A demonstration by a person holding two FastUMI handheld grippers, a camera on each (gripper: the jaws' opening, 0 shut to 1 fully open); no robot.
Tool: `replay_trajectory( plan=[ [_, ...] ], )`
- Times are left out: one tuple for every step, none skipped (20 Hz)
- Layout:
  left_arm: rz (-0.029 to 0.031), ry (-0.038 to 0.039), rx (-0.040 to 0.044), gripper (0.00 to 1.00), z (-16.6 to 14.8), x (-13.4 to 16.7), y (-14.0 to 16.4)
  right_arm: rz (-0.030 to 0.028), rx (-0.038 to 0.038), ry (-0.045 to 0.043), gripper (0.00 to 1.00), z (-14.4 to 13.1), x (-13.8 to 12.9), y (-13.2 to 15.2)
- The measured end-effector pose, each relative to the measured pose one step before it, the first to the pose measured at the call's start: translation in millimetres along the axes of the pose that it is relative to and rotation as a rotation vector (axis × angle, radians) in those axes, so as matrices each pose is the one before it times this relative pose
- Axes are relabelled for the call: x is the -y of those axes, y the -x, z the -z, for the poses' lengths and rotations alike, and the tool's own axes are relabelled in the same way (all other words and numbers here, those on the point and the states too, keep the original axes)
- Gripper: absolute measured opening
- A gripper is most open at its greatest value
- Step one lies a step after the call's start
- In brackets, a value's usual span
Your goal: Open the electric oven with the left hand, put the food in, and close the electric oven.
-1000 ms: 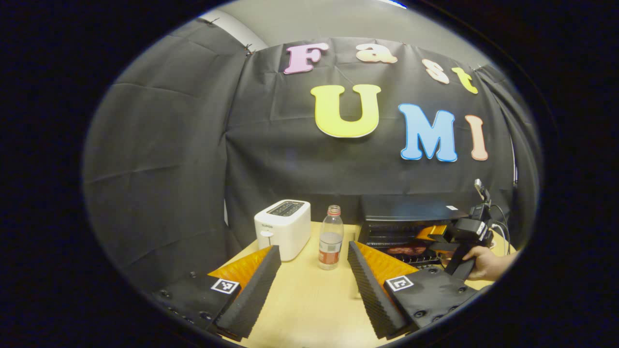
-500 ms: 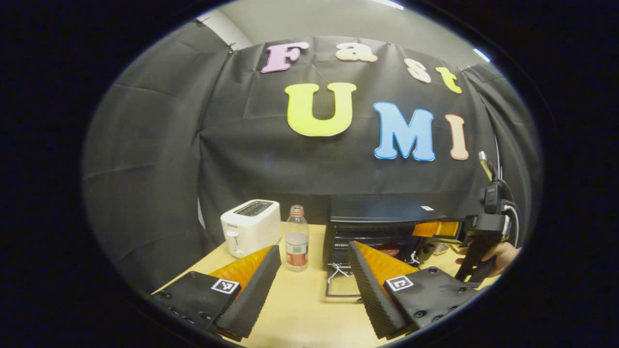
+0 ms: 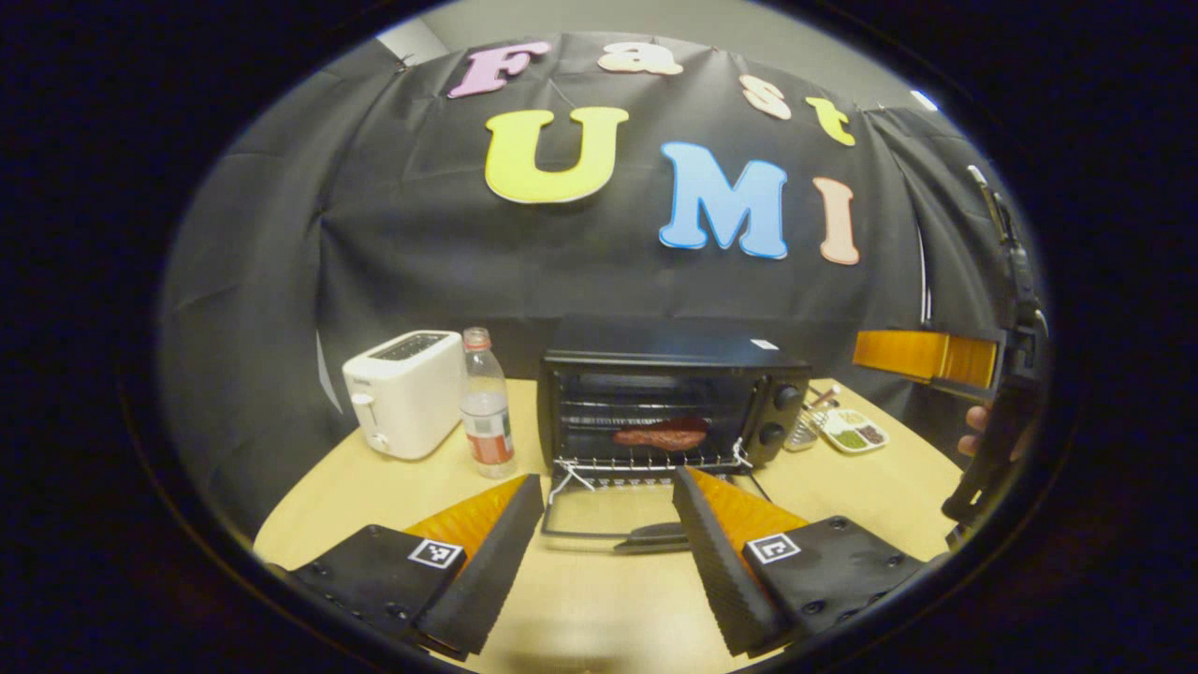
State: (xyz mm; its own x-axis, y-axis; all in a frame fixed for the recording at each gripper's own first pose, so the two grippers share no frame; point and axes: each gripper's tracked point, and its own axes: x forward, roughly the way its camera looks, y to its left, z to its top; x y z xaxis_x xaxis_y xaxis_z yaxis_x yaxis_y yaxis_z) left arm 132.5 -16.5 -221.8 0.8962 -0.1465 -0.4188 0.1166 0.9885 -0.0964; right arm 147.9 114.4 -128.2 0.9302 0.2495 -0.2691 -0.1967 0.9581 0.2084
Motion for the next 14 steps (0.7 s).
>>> replay_trajectory(
  plan=[
    [0.00902,-0.01277,-0.03163,0.99,10.44,6.01,-3.68,0.01422,0.01395,0.00784,0.97,-4.11,6.58,9.89],
    [0.00840,-0.00783,-0.03794,0.97,10.99,5.79,-4.45,0.01201,0.02195,0.00678,0.98,-8.51,4.57,11.52],
    [0.01470,0.00076,-0.02698,0.96,8.99,7.84,-5.06,0.01700,0.02497,0.01471,0.98,-7.66,5.54,10.15],
    [0.01616,0.00629,-0.02864,0.95,9.11,8.63,-5.54,0.02493,0.02319,0.02018,0.97,-6.27,7.96,7.37],
    [0.01778,0.01076,-0.02648,0.91,7.97,7.77,-6.21,0.01986,0.02127,0.02210,0.97,-5.71,7.38,8.88],
    [0.01428,0.00927,-0.02472,0.95,8.54,6.24,-3.32,0.01914,0.01712,0.01721,0.97,-4.58,5.58,7.35],
    [0.01724,0.00842,-0.02502,0.95,7.17,5.99,-4.59,0.01450,0.00891,0.00935,0.97,-3.46,5.26,5.25],
    [0.01215,0.00604,-0.02848,0.95,8.33,5.28,-7.10,0.01332,0.00418,0.00300,0.98,-1.68,4.70,6.28],
    [0.00627,0.00331,-0.03246,0.99,7.25,3.89,-7.09,0.01402,-0.00061,-0.00056,0.97,-0.74,5.32,6.21],
    [0.00778,0.00019,-0.03010,0.95,7.25,3.05,-8.15,0.01675,-0.00214,-0.00137,0.97,-0.04,6.21,3.27],
    [0.00743,-0.00304,-0.02768,0.92,6.78,3.04,-6.76,0.01204,-0.00595,-0.00196,0.97,0.84,5.33,5.47],
    [0.00169,-0.00629,-0.01965,0.92,5.62,0.38,-6.18,0.01073,-0.01135,-0.00228,0.97,1.92,3.97,4.10],
    [0.00196,-0.00458,-0.01473,0.99,2.76,-0.41,-3.16,0.01028,-0.00595,0.00201,0.97,0.73,4.74,5.26],
    [0.00053,-0.00085,-0.01728,0.97,2.64,-0.20,-5.93,0.01027,0.00281,0.00772,0.97,-2.58,4.41,3.86]
  ],
)
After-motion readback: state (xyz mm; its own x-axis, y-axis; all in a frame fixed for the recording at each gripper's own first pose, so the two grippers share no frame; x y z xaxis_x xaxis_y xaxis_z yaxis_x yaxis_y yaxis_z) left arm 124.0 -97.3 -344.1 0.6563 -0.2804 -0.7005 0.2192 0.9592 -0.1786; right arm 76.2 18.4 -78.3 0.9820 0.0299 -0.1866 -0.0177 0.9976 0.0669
